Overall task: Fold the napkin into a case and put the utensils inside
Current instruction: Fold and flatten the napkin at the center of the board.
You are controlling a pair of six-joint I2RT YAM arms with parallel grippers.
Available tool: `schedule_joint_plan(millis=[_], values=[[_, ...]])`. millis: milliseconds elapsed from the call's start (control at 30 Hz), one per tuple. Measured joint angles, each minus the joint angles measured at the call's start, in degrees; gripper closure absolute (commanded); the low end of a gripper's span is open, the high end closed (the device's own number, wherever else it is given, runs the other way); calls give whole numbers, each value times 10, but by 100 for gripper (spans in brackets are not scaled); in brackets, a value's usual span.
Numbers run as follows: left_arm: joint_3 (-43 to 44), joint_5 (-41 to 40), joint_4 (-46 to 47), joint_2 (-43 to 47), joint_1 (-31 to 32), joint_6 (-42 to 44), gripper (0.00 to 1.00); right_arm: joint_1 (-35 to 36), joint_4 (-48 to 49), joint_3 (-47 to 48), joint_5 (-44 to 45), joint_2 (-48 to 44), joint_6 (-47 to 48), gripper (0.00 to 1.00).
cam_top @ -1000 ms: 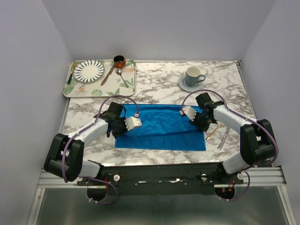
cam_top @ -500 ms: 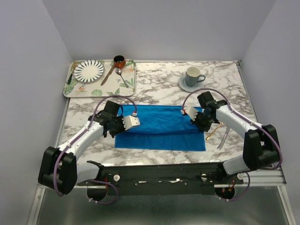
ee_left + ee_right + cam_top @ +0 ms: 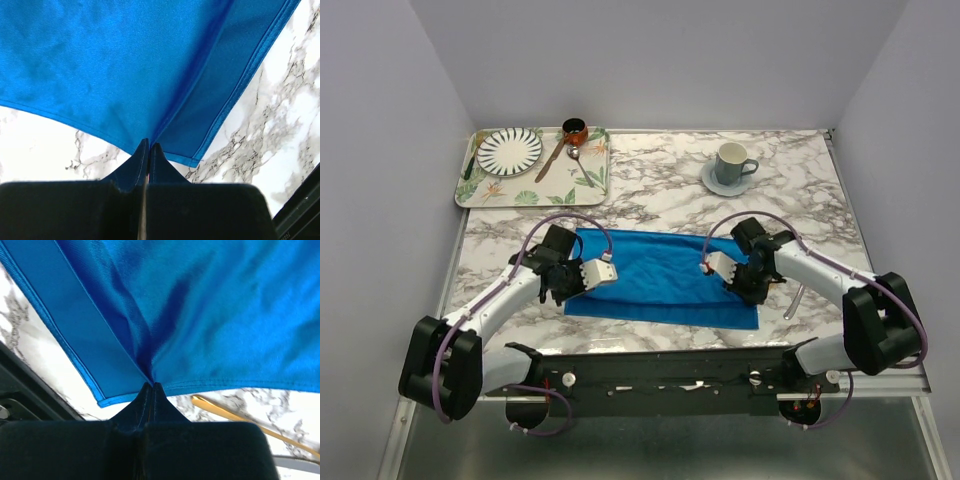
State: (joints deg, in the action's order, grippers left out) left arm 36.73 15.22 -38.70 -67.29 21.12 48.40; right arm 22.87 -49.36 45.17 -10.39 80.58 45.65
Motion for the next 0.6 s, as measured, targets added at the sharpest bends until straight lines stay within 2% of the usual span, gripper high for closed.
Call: schedule_joint_plan(millis=[367,600], values=[[-11,0,0,-2,4,0,100,17,-12,-1,0,1,-6,99],[-7,0,-10,15,4,0,100,18,-49,27,-1,-33,-7,99]])
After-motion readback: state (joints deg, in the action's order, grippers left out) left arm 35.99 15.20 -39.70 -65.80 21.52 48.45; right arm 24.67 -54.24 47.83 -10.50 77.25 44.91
